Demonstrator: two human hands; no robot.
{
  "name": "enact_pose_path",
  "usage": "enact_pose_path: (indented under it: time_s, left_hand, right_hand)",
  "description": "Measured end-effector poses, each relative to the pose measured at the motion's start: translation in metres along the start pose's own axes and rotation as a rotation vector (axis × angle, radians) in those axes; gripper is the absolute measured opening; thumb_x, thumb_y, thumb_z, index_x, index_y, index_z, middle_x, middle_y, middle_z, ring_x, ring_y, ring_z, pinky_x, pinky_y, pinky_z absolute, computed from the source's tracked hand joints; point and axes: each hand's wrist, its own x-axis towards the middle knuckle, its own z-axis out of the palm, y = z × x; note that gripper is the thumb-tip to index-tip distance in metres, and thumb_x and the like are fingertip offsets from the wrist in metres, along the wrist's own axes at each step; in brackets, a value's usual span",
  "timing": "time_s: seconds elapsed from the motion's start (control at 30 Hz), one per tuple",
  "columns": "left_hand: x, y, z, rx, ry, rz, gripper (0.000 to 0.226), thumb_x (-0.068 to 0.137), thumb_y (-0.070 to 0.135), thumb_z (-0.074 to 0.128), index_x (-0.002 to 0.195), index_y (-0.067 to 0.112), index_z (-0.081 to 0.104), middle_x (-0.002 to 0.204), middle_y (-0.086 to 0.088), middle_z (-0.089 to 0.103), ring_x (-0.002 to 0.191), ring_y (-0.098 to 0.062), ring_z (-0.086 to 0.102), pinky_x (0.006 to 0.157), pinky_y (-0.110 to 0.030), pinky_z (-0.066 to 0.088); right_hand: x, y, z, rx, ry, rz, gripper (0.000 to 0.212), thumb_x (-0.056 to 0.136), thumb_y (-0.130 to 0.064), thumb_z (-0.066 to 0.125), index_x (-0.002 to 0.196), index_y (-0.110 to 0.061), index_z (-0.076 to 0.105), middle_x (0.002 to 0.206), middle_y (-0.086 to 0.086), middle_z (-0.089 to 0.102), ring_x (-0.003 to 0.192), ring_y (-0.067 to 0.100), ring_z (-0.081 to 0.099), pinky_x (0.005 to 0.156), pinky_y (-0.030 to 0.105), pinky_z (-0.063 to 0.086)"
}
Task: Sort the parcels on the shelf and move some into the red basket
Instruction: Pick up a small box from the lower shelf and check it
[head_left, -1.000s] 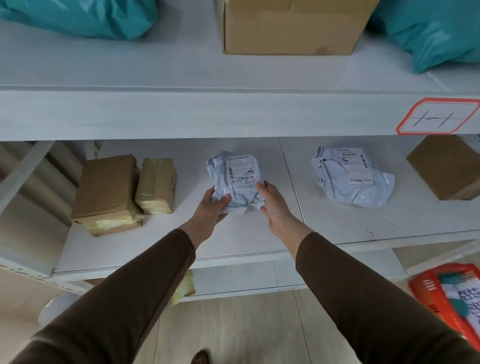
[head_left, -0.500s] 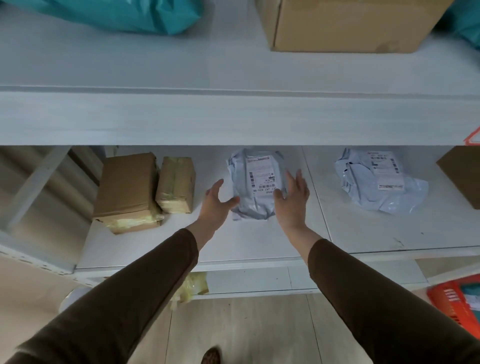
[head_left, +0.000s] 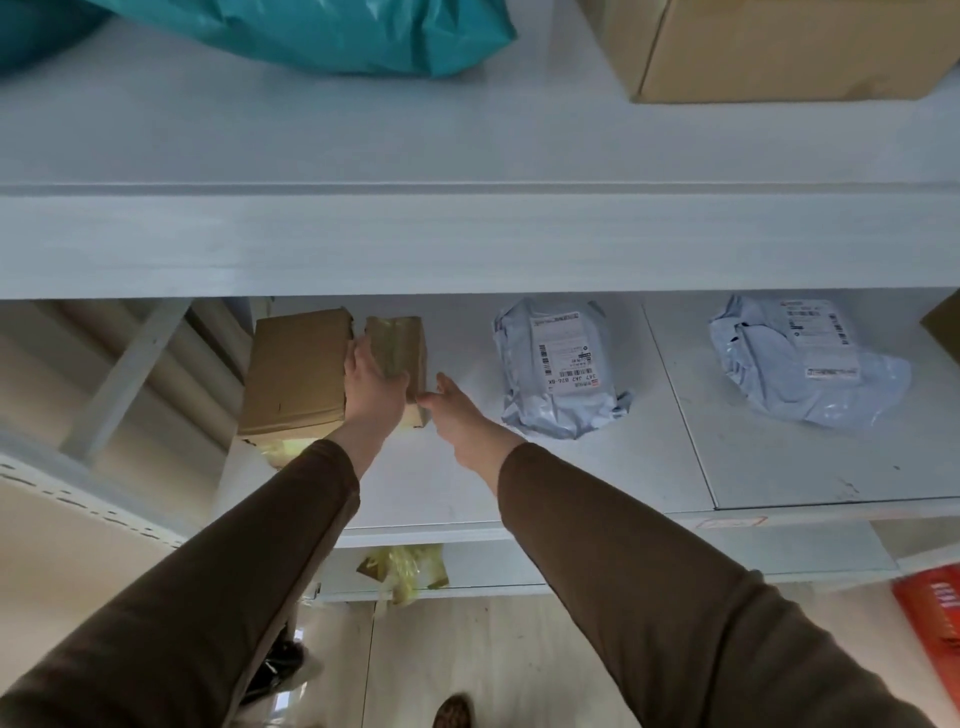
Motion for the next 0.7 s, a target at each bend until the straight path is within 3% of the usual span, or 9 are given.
enact_pose_path:
  time_s: [0.1,0.2,0.27,0.37,0.43,0.5,0.6,0.7]
  left_hand:
    - [-0.003,-0.003,0.001,-0.031,-0.002,-0.046,0.082,0.098,0.004,0.058,0.166,0.024,0.016,0.172,-0.007,0.019,0.156,-0.031,0.023,0.125,-0.051,0.03]
    - [-0.007,-0.011,0.003,-0.143,-0.047,-0.189,0.074,0.098,0.009,0.058,0.162,0.021,0.024,0.154,-0.011,0.045,0.134,-0.037,0.049,0.109,-0.05,0.046]
    - [-0.015,-0.015,0.005,-0.172,-0.094,-0.265,0.062,0.101,0.011,0.054,0.158,0.015,0.031,0.138,-0.012,0.054,0.119,-0.035,0.054,0.096,-0.041,0.047]
    - [-0.031,-0.021,0.01,-0.292,-0.136,-0.313,0.043,0.105,0.013,0.053,0.147,0.007,0.051,0.12,-0.008,0.06,0.107,-0.028,0.055,0.089,-0.035,0.043]
    - [-0.047,-0.019,0.009,-0.399,-0.144,-0.298,0.04,0.104,0.012,0.056,0.143,0.005,0.056,0.115,-0.006,0.066,0.109,-0.027,0.062,0.09,-0.034,0.046]
    - [-0.062,-0.014,0.007,-0.509,-0.145,-0.244,0.04,0.102,0.008,0.058,0.142,0.005,0.058,0.112,-0.006,0.071,0.113,-0.03,0.067,0.092,-0.035,0.052]
    - [-0.091,0.008,-0.001,-0.663,-0.168,-0.098,0.039,0.098,0.014,0.06,0.136,0.008,0.061,0.119,-0.012,0.073,0.113,-0.03,0.068,0.093,-0.037,0.054]
    - [-0.124,0.034,-0.006,-0.799,-0.198,0.016,0.041,0.096,0.021,0.065,0.135,0.011,0.056,0.125,-0.009,0.07,0.112,-0.024,0.067,0.098,-0.039,0.052]
  right_hand:
    - [0.0,0.006,-0.004,0.033,-0.043,0.048,0.07,0.107,-0.019,0.049,0.166,-0.023,0.012,0.172,0.003,0.021,0.156,0.025,0.027,0.123,0.042,0.027]
    - [-0.001,0.013,-0.007,-0.004,-0.051,0.029,0.056,0.107,-0.019,0.045,0.161,-0.025,0.03,0.164,0.001,0.037,0.149,0.023,0.035,0.115,0.04,0.034]
    - [-0.005,0.017,-0.009,-0.073,0.004,0.006,0.051,0.104,-0.024,0.049,0.155,-0.024,0.041,0.158,0.005,0.043,0.141,0.027,0.043,0.107,0.038,0.038]
    - [-0.017,0.03,-0.018,-0.088,0.071,-0.012,0.046,0.102,-0.029,0.051,0.148,-0.022,0.052,0.143,0.004,0.055,0.125,0.024,0.054,0.098,0.034,0.044]
    - [-0.029,0.038,-0.026,-0.044,0.118,-0.063,0.047,0.099,-0.033,0.057,0.145,-0.022,0.057,0.138,0.004,0.064,0.124,0.022,0.06,0.091,0.03,0.047]
    - [-0.046,0.038,-0.033,0.011,0.163,-0.138,0.052,0.09,-0.043,0.063,0.139,-0.027,0.06,0.135,0.004,0.066,0.125,0.022,0.062,0.096,0.032,0.049]
    - [-0.078,0.026,-0.047,0.126,0.169,-0.25,0.034,0.086,-0.049,0.07,0.119,-0.044,0.06,0.138,-0.002,0.06,0.122,0.014,0.06,0.094,0.034,0.046]
    - [-0.11,0.015,-0.064,0.257,0.129,-0.312,0.025,0.092,-0.041,0.072,0.113,-0.043,0.058,0.134,-0.01,0.062,0.12,0.012,0.061,0.101,0.044,0.05]
